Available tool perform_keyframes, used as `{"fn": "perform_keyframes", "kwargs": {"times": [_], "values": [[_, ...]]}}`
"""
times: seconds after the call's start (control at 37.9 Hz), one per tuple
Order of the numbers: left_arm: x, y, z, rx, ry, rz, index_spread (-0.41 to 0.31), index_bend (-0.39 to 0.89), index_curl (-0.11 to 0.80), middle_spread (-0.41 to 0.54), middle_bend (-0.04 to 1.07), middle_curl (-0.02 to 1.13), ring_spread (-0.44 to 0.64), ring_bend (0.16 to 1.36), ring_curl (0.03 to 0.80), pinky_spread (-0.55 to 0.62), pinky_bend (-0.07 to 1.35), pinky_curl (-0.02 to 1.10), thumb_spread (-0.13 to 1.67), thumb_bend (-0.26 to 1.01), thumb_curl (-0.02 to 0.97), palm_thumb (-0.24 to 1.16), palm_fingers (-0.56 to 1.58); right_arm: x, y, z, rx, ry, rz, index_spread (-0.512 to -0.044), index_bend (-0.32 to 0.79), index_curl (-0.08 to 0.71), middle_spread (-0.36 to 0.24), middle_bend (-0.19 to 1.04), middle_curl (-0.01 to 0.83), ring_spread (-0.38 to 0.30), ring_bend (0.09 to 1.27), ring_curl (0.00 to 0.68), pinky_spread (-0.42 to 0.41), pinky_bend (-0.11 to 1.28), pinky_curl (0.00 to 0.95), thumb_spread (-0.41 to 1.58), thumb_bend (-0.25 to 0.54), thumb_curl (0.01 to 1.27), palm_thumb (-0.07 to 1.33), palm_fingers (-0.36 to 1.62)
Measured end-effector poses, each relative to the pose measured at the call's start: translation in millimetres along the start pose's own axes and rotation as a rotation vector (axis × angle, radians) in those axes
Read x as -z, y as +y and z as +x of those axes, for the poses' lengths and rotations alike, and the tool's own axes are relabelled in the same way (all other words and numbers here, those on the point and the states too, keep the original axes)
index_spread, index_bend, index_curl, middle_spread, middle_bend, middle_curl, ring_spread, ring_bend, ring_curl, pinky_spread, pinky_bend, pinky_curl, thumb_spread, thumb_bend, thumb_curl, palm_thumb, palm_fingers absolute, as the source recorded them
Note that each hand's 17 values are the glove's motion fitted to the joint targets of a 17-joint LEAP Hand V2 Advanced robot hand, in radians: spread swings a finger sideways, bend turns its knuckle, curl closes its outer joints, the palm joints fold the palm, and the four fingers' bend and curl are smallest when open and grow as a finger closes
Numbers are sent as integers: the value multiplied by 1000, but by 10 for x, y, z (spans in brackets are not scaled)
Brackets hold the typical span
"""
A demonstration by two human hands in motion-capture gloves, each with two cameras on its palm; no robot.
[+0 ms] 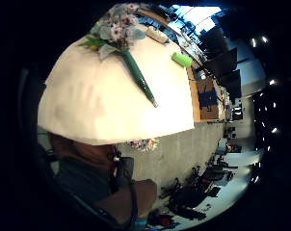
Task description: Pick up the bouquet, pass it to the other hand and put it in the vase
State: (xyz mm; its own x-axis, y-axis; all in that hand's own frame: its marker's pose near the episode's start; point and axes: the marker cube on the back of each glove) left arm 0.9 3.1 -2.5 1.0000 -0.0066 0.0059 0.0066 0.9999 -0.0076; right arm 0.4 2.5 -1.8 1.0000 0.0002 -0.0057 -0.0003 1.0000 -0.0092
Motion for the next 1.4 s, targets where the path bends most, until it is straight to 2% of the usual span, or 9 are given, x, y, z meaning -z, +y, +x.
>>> {"fn": "perform_keyframes", "kwargs": {"times": [0.08, 0.16, 0.37, 0.58, 0.92, 1.06, 1.4], "values": [[23, 40, 19, -3, -6, -16, 35, 75, 24, 130, 185, 66, 232, 392, 88, 265, 499, 137, 507, 35, 52, 102, 267, 4, 6, 6, -1, 8, -2, -235, 159, 69, -1, 219, 75, 92, 208, 43, 181, 409, 119, 575, 90, 46, 165, 217], [6, 29, 17, -21, -15, -26, 42, 88, 39, 160, 195, 103, 292, 429, 122, 326, 536, 181, 641, 21, 76, 104, 232, 12, 3, -3, -2, 5, 0, -286, 154, 99, -1, 222, 106, 116, 214, 67, 221, 428, 156, 740, 88, 66, 180, 196], [61, 19, -4, -22, -7, -23, 53, 112, 78, 199, 204, 166, 385, 487, 165, 409, 578, 235, 836, -14, 131, 111, 182, 20, -5, -17, 3, -1, 12, -352, 153, 151, -1, 220, 167, 152, 223, 105, 276, 445, 210, 991, 59, 111, 196, 163], [36, -30, 3, -40, 9, -16, 56, 121, 115, 216, 213, 209, 420, 520, 188, 439, 591, 263, 915, -23, 172, 105, 160, 5, -6, -14, 20, 6, 21, -375, 147, 183, -1, 220, 213, 170, 234, 135, 296, 451, 243, 1095, 26, 148, 211, 141], [34, -48, 12, -41, 25, -28, 58, 125, 159, 224, 218, 258, 437, 546, 214, 456, 603, 294, 956, -26, 217, 94, 132, 92, 55, 107, -2, 11, 8, -387, 144, 217, 9, 215, 263, 182, 241, 172, 308, 458, 281, 1150, -16, 193, 220, 120], [-27, -144, 26, -69, 64, 6, 58, 122, 169, 225, 220, 272, 439, 553, 221, 459, 608, 303, 962, -27, 227, 85, 124, 8, -15, 313, -29, 8, 13, -389, 138, 223, 10, 218, 279, 184, 246, 184, 310, 463, 293, 1150, -20, 204, 216, 109], [31, -60, 52, -52, 79, 11, 65, 109, 178, 229, 233, 304, 448, 578, 239, 461, 628, 324, 969, -27, 248, 78, 94, -217, -161, 1187, -176, 8, -47, -393, 104, 207, 20, 221, 308, 187, 271, 212, 310, 518, 326, 1103, -26, 228, 195, 33]]}}
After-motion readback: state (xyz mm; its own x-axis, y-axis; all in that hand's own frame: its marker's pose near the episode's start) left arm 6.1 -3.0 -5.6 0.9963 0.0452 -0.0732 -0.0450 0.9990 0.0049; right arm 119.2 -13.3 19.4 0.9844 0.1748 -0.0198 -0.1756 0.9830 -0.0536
